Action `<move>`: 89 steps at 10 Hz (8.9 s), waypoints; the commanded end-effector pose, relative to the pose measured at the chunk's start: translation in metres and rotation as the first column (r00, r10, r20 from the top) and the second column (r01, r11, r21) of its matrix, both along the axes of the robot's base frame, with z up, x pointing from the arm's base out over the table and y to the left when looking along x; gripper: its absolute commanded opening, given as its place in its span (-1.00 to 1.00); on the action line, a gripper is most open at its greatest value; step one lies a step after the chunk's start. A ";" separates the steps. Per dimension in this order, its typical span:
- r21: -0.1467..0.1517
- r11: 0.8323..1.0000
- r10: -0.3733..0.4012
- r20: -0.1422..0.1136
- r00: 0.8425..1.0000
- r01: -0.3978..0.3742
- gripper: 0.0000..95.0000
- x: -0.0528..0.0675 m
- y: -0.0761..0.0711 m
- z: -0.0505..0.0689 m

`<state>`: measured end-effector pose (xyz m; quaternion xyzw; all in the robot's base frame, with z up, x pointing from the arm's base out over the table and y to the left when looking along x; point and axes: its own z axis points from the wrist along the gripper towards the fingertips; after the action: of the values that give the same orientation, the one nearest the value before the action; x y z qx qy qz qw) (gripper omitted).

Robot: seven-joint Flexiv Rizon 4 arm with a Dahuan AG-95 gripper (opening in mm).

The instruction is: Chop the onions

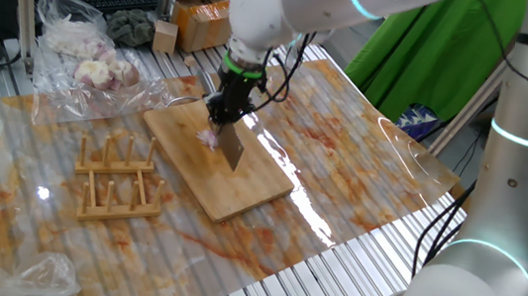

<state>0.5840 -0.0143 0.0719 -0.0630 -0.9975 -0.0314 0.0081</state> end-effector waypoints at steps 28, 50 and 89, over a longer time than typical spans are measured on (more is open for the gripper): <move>-0.007 0.998 0.064 0.002 0.998 -0.064 -1.00 -0.001 -0.026 0.002; -0.023 0.995 0.093 0.007 0.996 -0.093 -1.00 -0.009 -0.036 -0.006; 0.003 1.000 0.028 0.044 0.999 -0.028 -1.00 -0.011 -0.015 -0.035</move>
<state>0.5726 -0.0287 0.0344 -0.0469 -0.9982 -0.0329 -0.0193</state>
